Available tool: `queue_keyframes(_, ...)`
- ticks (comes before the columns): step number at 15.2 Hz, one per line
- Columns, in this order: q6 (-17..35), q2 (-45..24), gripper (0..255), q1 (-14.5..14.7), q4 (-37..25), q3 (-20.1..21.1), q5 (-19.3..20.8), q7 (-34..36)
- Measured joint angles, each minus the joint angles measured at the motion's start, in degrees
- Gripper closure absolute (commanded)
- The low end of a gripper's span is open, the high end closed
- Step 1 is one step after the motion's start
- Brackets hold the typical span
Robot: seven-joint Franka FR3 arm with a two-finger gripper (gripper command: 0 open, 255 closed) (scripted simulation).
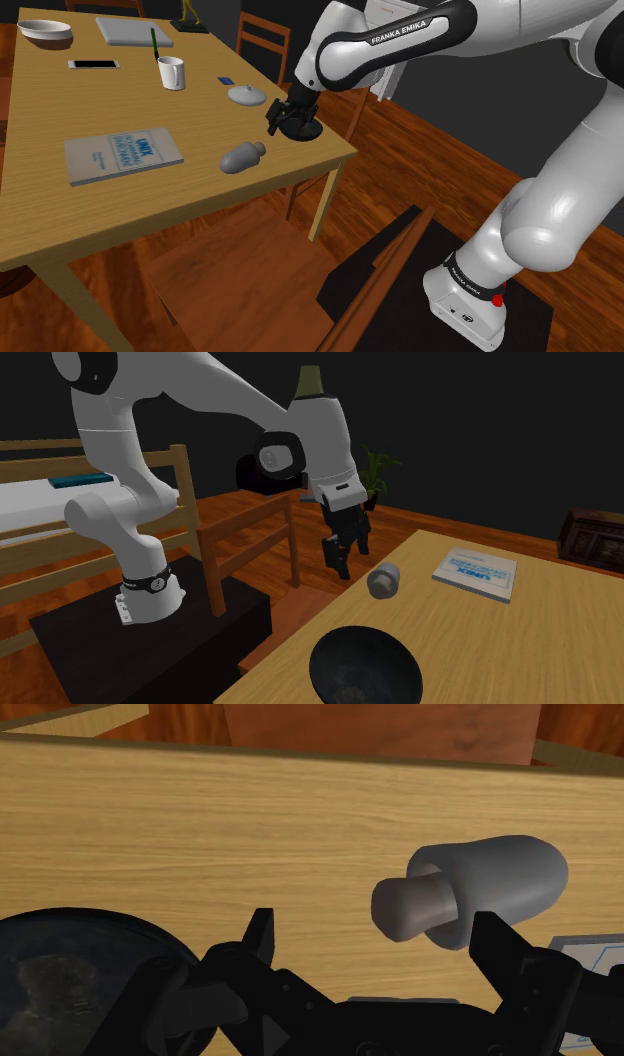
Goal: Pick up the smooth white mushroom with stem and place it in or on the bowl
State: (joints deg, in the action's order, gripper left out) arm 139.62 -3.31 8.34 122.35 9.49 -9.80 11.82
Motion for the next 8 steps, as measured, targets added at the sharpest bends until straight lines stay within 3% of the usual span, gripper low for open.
queue_keyframes(1, 0.0, 0.0, 255, 0.0, 0.0, 0.0, 0.0, 0.0)
queue_keyframes(8, 0.0, 0.0, 255, 0.0, 0.0, 0.0, 0.0, 0.0)
